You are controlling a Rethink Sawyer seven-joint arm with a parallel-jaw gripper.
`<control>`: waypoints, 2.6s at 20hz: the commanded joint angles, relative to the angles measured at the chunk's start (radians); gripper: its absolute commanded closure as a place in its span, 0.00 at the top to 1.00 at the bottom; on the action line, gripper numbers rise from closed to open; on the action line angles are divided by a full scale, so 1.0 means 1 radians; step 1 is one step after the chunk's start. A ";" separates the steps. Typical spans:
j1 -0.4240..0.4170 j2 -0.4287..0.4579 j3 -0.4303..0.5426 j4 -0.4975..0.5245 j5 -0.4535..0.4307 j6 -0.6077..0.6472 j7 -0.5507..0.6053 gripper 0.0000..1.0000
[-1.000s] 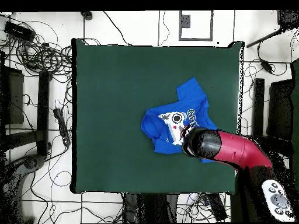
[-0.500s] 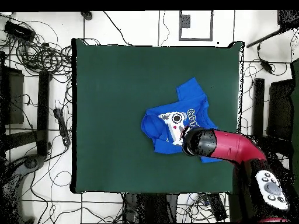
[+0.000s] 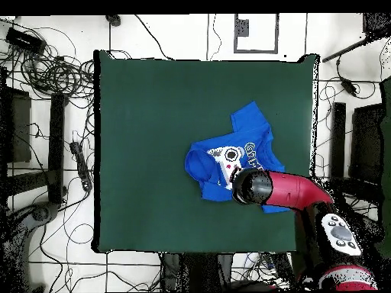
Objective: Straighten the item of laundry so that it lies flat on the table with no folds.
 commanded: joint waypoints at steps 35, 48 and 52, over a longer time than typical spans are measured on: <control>0.207 0.140 0.048 -0.014 0.089 -0.145 0.166 1.00; 0.222 0.083 0.062 0.041 0.130 -0.113 0.168 1.00; 0.216 0.056 0.074 0.064 0.145 -0.097 0.156 1.00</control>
